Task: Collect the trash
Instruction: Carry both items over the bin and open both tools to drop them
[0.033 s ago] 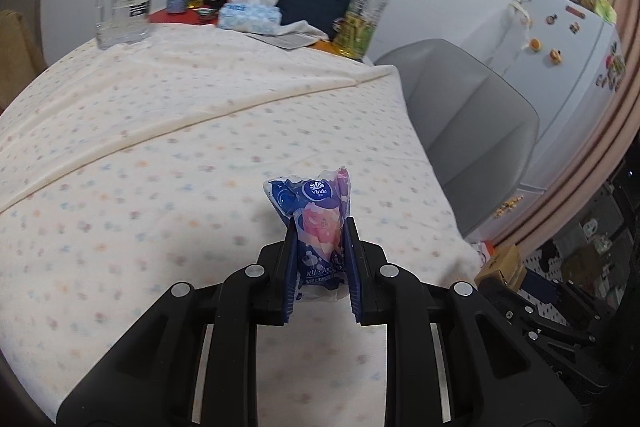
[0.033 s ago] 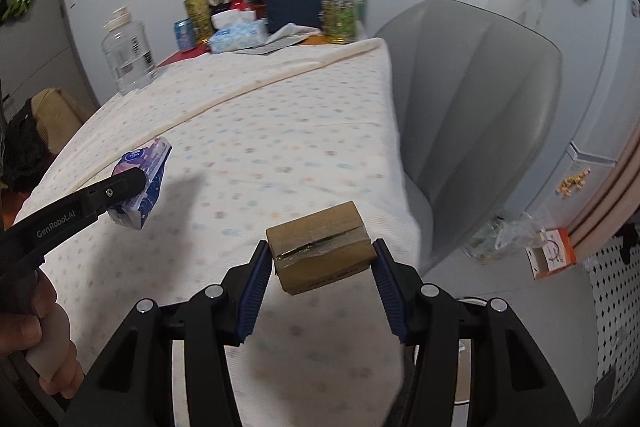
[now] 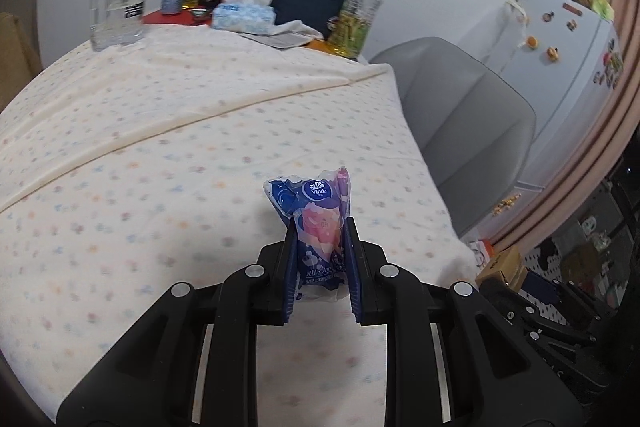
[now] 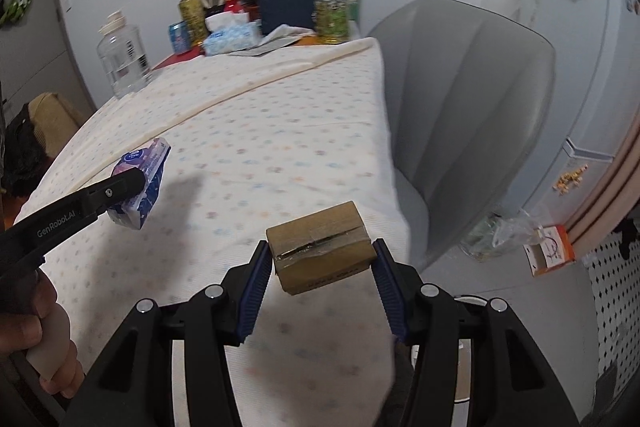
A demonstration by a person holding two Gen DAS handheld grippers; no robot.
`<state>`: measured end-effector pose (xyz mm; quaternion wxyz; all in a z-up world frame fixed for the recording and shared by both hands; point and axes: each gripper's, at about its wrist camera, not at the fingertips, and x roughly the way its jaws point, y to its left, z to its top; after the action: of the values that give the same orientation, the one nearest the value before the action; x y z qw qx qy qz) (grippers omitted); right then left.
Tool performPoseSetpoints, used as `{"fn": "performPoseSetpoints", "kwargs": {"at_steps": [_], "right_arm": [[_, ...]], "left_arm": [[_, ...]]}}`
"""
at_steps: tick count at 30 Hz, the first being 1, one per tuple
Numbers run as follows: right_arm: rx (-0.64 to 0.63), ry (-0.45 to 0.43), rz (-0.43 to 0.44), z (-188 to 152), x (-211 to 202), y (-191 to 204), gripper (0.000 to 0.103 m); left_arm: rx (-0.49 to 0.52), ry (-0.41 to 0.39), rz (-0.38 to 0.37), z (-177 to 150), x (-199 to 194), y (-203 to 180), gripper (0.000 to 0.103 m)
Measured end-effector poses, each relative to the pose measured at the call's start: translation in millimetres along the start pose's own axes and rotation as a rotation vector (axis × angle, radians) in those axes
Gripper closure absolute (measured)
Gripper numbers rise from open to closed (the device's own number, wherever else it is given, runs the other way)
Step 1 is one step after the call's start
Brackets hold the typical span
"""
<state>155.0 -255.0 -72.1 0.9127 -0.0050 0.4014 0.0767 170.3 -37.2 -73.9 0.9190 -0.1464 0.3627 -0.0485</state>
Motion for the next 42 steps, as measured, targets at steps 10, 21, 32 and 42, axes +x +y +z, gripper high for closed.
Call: {"fn": "performPoseSetpoints", "kwargs": {"at_steps": [10, 21, 32, 42], "right_arm": [[0.131, -0.001, -0.088, -14, -10, -78, 0.052], [0.249, 0.001, -0.149, -33, -13, -149, 0.052], [0.339, 0.025, -0.172, -58, -5, -198, 0.052], [0.461, -0.017, -0.220, -83, -16, -244, 0.014]], "left_arm": [[0.106, 0.047, -0.080, -2, 28, -71, 0.082], [0.216, 0.097, -0.142, -13, 52, -143, 0.082], [0.300, 0.154, -0.168, -31, 73, -194, 0.082], [0.385, 0.198, -0.195, -49, 87, -238, 0.082]]}}
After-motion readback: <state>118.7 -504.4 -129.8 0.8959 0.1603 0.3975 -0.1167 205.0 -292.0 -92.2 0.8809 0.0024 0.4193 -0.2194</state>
